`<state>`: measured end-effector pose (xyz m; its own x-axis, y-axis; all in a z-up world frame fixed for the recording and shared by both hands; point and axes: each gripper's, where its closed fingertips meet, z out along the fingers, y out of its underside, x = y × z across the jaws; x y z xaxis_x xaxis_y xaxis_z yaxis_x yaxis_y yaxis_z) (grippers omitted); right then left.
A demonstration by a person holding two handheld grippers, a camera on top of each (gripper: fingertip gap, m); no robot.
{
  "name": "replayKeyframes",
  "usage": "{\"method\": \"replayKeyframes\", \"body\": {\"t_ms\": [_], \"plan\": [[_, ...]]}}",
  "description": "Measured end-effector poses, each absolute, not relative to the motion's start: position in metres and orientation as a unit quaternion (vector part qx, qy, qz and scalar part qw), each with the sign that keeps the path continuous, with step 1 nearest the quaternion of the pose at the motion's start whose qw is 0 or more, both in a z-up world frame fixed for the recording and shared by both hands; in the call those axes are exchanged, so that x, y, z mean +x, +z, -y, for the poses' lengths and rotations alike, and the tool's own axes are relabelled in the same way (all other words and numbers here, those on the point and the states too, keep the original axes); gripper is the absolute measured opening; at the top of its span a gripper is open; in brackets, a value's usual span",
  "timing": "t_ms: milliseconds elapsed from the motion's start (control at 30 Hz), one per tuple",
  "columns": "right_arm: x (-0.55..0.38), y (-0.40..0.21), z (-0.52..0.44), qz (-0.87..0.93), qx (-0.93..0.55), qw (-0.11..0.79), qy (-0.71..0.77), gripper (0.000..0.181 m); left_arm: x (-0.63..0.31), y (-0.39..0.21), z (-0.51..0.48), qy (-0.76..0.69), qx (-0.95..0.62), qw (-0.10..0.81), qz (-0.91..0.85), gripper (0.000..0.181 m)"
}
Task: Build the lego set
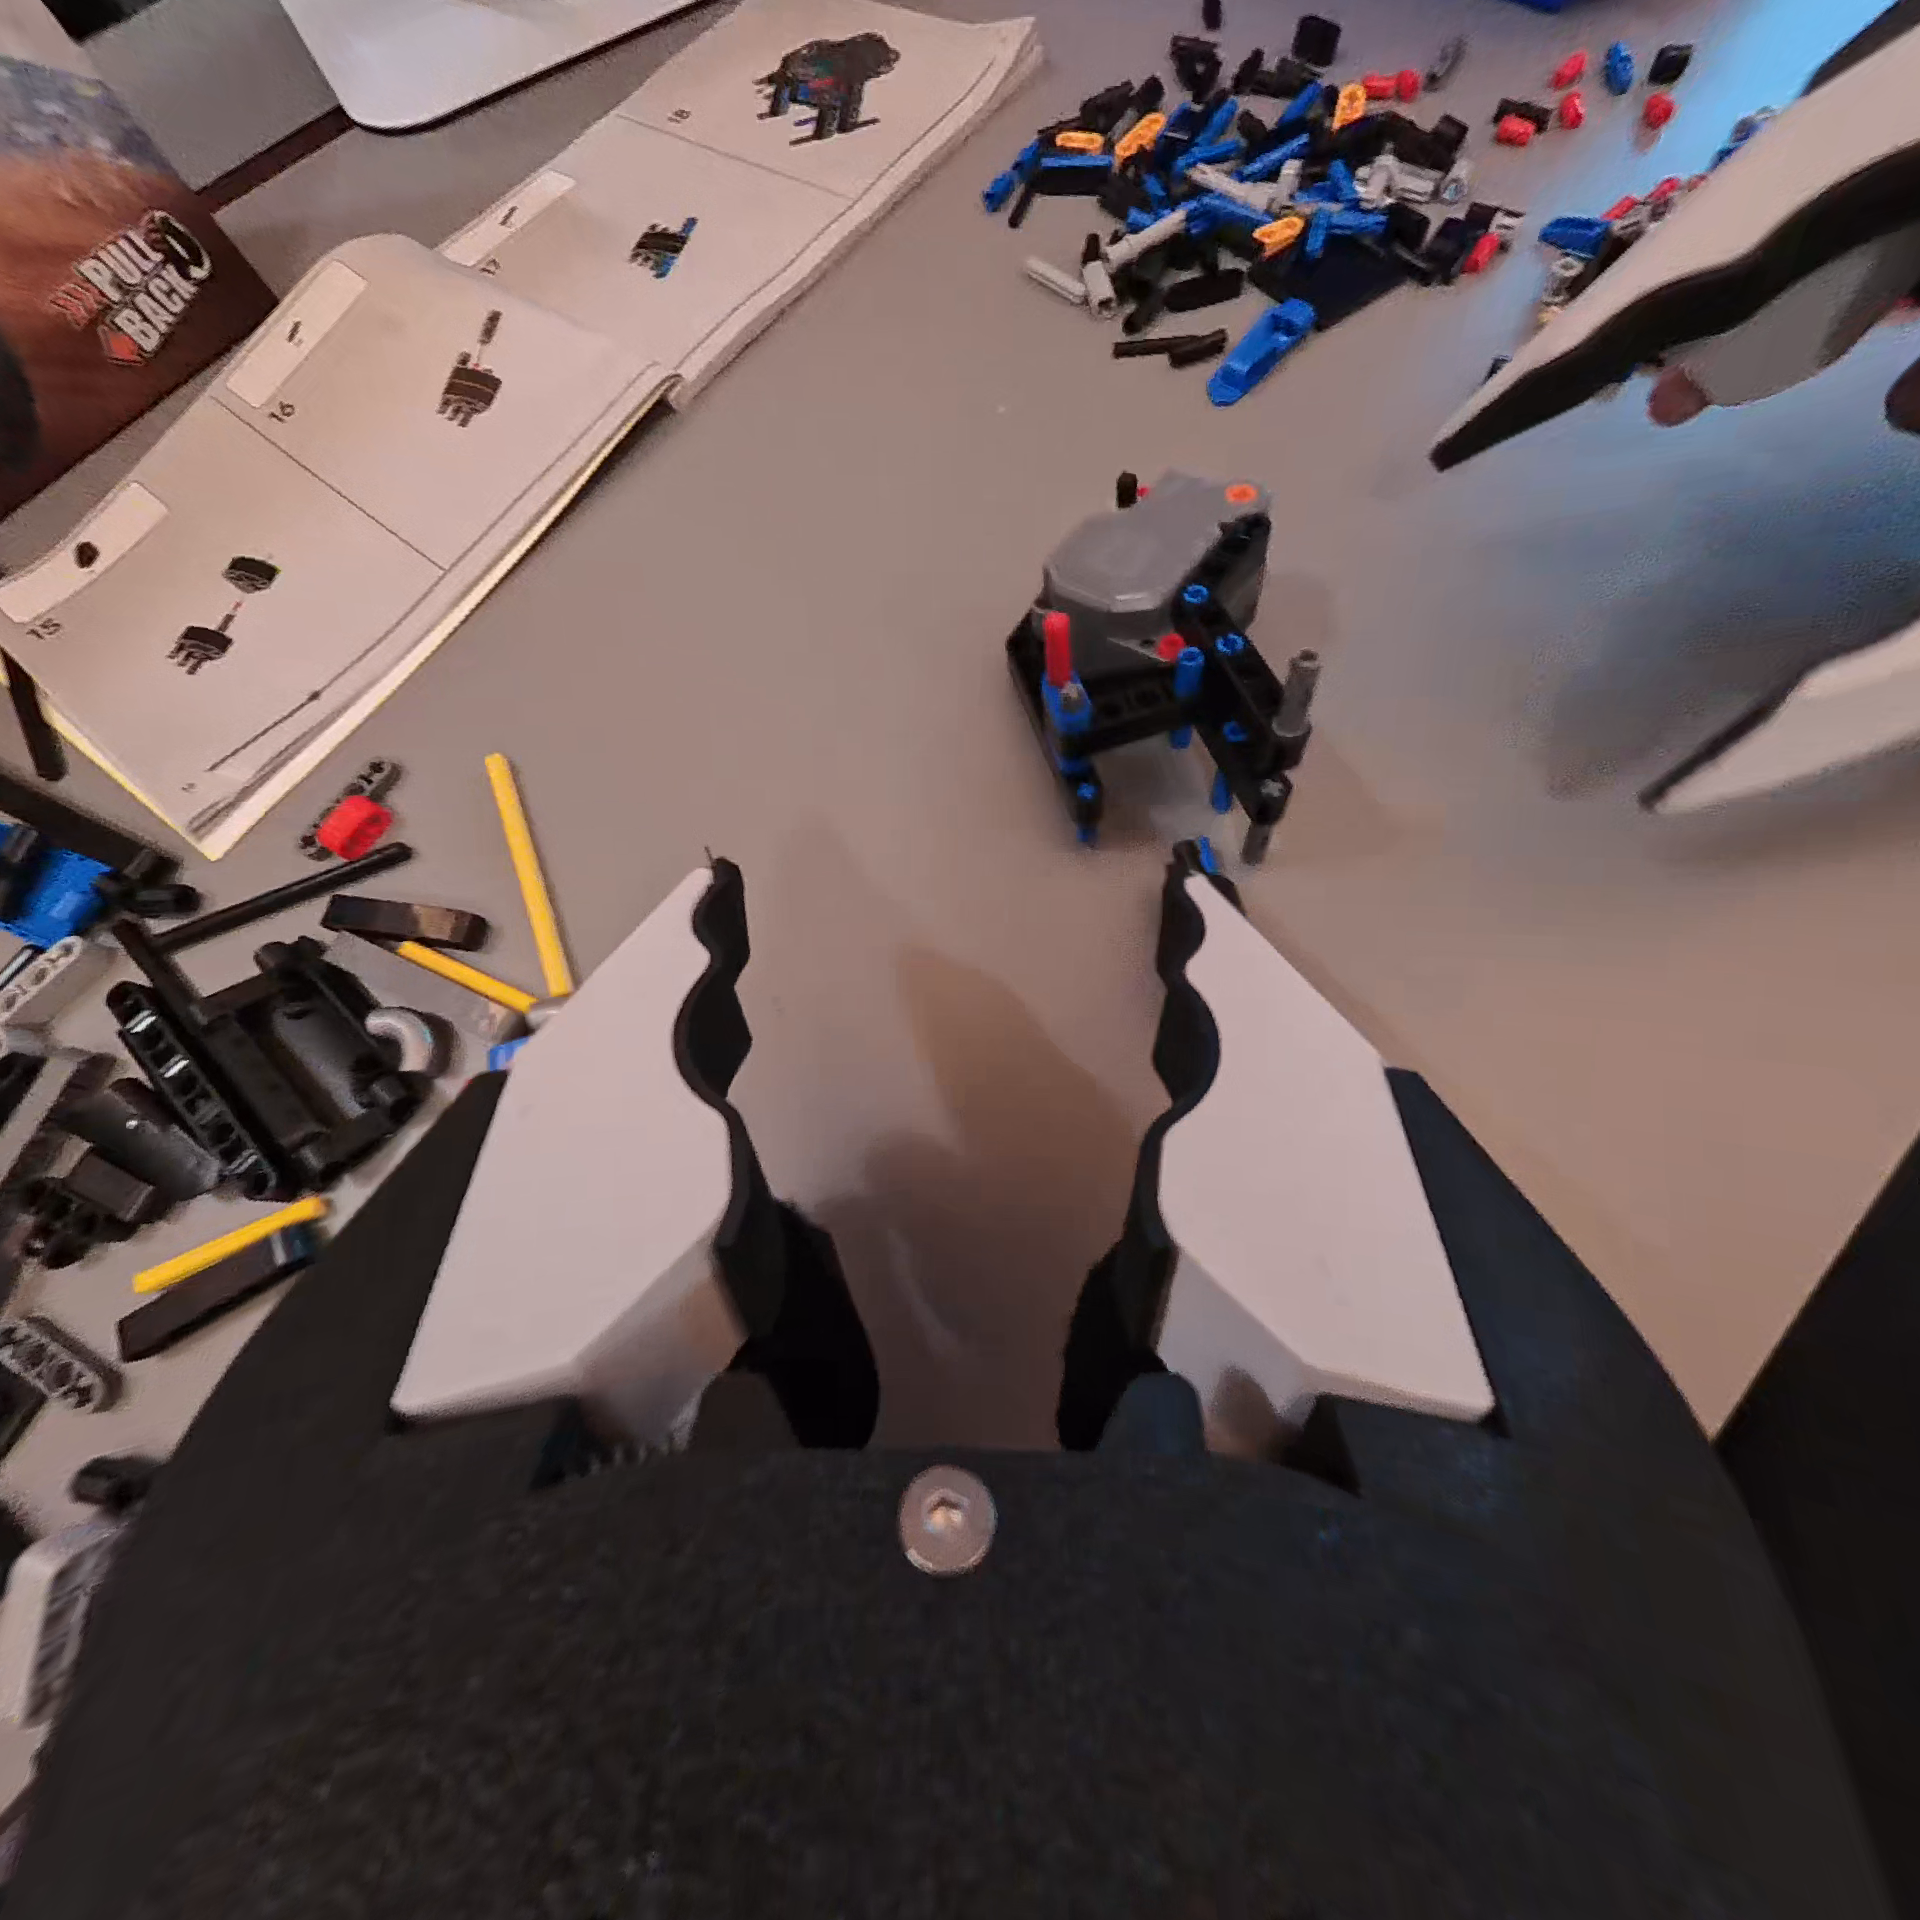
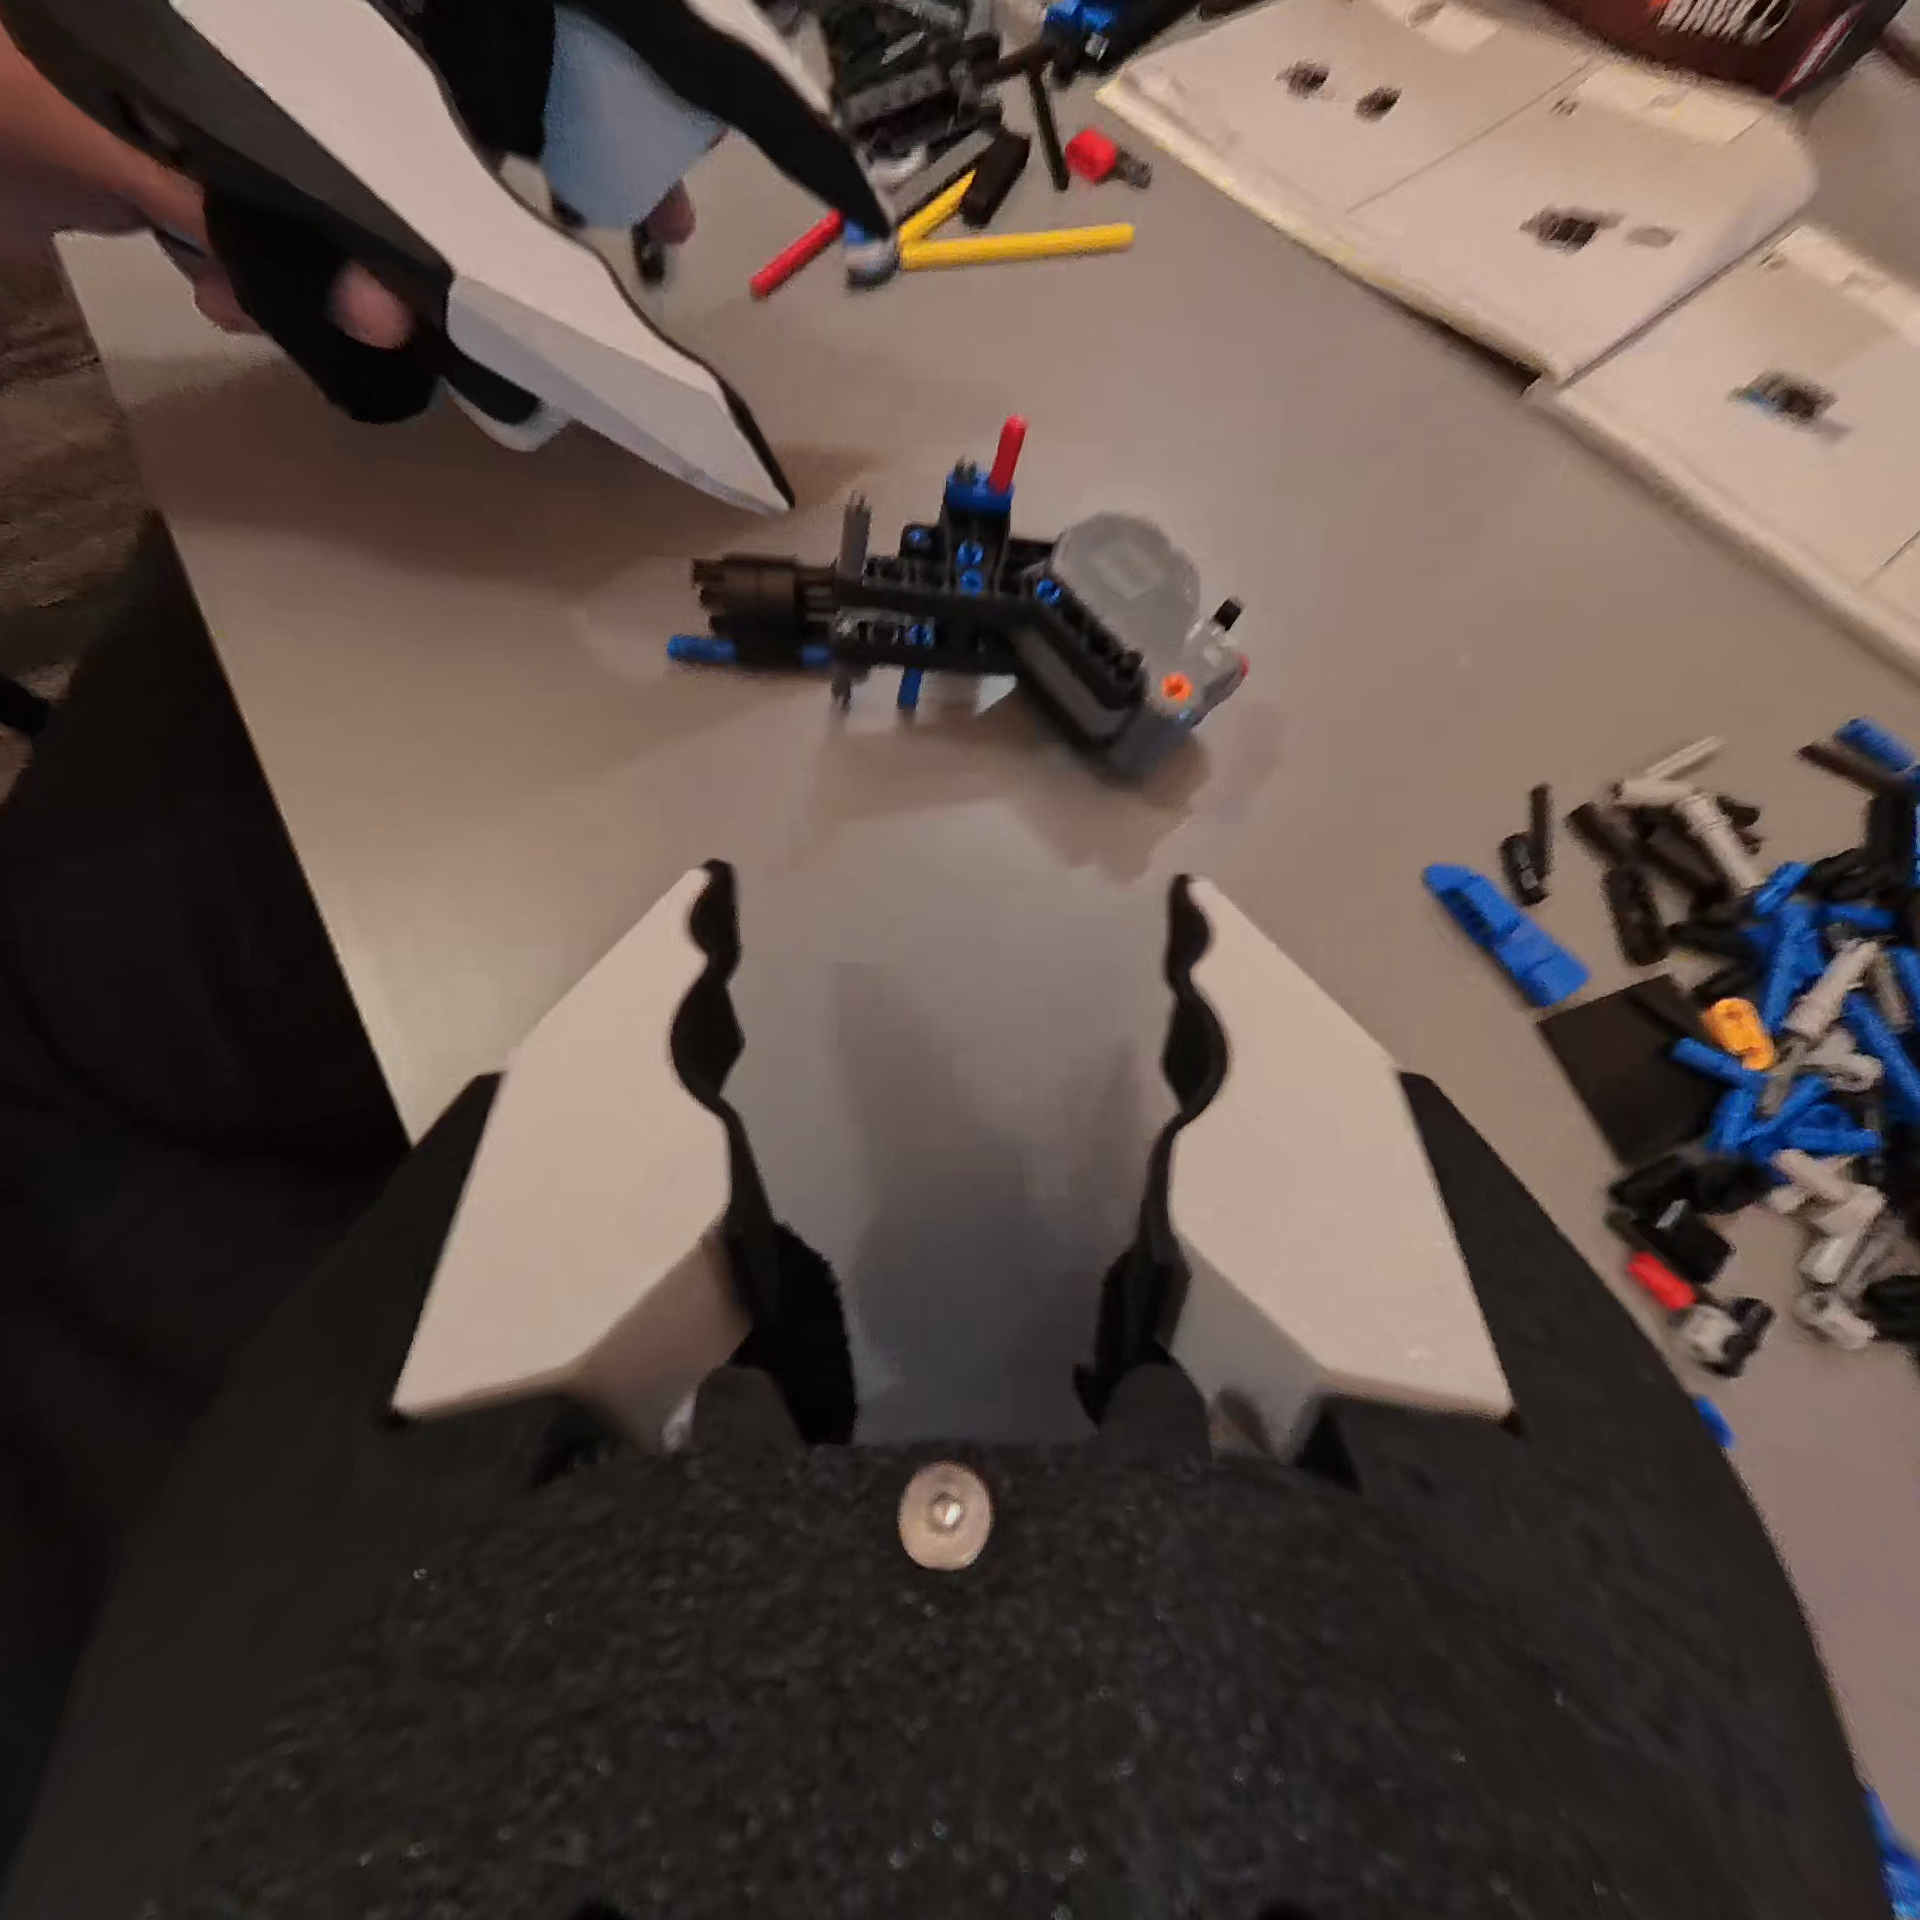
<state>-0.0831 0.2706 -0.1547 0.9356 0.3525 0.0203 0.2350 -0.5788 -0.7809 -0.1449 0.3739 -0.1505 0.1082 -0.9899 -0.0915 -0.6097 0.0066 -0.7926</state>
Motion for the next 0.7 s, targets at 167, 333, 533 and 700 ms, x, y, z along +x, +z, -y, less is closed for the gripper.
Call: {"method": "replayKeyframes", "body": {"t_ms": [167, 333, 533, 700], "plan": [[-0.088, -0.175, -0.261, 0.164, -0.900, 0.390, 0.100, 0.113, -0.144, -0.158, -0.363, -0.300, -0.644, 0.350, -0.611, 0.090], [-0.087, -0.178, -0.266, 0.165, -0.900, 0.390, 0.105, 0.115, -0.143, -0.163, -0.363, -0.308, -0.656, 0.331, -0.604, 0.094], [-0.080, -0.184, -0.278, 0.164, -0.906, 0.378, 0.097, 0.128, -0.135, -0.172, -0.368, -0.299, -0.675, 0.305, -0.602, 0.102], [-0.077, -0.187, -0.279, 0.168, -0.909, 0.375, 0.070, 0.128, -0.133, -0.176, -0.374, -0.307, -0.695, 0.279, -0.588, 0.106]]}}
